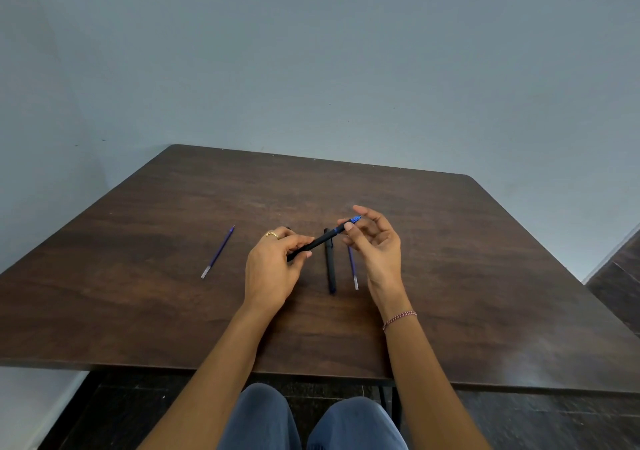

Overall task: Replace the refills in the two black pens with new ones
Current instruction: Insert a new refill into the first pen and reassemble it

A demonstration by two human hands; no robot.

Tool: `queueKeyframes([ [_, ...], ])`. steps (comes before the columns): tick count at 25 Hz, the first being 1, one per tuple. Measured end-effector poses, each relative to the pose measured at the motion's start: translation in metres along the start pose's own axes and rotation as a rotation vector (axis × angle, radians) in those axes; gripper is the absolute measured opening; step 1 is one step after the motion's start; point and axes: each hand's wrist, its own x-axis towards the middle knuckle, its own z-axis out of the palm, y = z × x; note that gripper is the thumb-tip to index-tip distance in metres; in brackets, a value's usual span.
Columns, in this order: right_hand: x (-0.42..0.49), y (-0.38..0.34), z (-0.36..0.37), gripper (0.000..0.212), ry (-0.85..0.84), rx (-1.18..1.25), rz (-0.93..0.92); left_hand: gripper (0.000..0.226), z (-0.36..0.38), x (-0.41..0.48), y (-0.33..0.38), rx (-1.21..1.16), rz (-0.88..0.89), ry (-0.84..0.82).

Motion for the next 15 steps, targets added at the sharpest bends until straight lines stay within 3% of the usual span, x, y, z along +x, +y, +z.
queueKeyframes([
  [9, -0.0018, 0.0003, -0.0010, 0.040, -0.092, -0.019, -0.014, 0.030, -0.0005, -0.0013, 0.0006, 0.011, 0.013, -0.008],
  [15, 0.0003, 0.0034, 0.0008, 0.035, -0.026, -0.125, 0.025, 0.029, -0.0011, -0.0012, 0.0014, 0.003, 0.012, -0.008],
])
